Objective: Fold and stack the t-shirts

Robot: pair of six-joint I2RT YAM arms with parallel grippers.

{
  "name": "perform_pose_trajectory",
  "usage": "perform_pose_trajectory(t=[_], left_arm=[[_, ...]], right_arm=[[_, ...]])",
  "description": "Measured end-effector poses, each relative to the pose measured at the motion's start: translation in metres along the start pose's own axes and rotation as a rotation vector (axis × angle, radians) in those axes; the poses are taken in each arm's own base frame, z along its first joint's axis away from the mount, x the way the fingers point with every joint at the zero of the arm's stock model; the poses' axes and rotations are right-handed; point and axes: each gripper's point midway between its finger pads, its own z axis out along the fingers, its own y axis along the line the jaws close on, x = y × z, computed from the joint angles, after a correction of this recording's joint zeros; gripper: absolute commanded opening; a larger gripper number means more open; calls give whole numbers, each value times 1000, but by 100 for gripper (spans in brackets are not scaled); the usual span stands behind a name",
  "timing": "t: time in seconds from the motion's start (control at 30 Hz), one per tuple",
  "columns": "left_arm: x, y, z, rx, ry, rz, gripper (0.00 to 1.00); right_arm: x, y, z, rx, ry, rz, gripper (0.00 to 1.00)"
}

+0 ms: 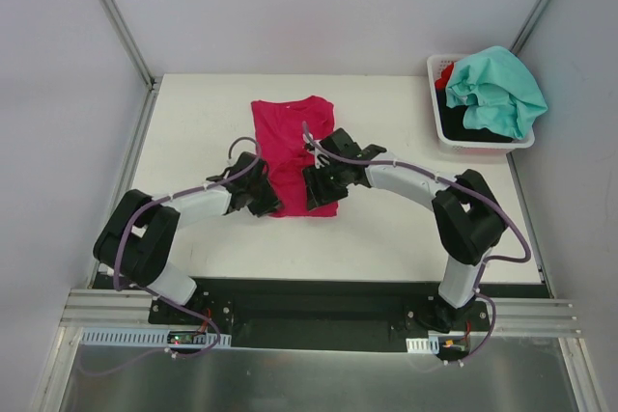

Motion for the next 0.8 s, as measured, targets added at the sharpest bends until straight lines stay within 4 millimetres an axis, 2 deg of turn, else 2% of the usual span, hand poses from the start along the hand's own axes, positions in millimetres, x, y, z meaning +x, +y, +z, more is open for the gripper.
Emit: perform_pose_trajectory(t=[0.23,0.4,0.63,0.73,0.8], left_arm=[[57,-9,-13,19,81,52,28],[90,1,-26,-5,135,63,28],[100,11,-35,-52,138,50,31],[95,19,-43,-111,116,66,34],[86,17,-50,-147,89,89,36]], right_arm=[[-12,-3,-19,30,-30,35,54],[-19,-3,-43,50,-73,47,54],[-21,-2,-52,58,-96,54,54],[-17,-4,-51,61,-85,58,54],[-17,-3,-51,61,-83,57,54]])
